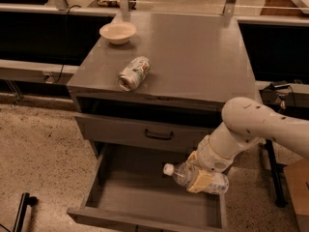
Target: Place blue plastic bottle into middle drawer
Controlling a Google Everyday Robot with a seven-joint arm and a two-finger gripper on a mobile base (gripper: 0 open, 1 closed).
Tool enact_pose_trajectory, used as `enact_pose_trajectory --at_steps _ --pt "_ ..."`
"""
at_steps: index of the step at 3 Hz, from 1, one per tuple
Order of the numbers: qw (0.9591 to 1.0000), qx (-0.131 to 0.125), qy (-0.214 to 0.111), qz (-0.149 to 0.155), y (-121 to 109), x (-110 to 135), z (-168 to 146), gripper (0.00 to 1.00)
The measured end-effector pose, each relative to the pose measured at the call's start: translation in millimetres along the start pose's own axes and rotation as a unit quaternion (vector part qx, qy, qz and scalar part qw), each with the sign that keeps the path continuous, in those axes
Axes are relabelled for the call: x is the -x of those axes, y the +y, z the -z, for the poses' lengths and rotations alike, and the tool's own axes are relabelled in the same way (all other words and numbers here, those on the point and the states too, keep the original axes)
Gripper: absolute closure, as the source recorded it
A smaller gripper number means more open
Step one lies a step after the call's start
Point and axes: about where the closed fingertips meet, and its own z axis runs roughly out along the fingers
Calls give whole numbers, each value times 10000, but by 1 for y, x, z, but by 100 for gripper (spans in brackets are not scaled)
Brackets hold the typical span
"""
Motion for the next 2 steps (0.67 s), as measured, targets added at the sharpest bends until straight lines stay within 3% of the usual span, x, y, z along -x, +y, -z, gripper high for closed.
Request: enact_pose_trajectory --at_steps 1,2 --pt "9999 107 -77 -45 -6 1 -7 100" --pt "9980 249 -580 -60 -4 -2 -63 100"
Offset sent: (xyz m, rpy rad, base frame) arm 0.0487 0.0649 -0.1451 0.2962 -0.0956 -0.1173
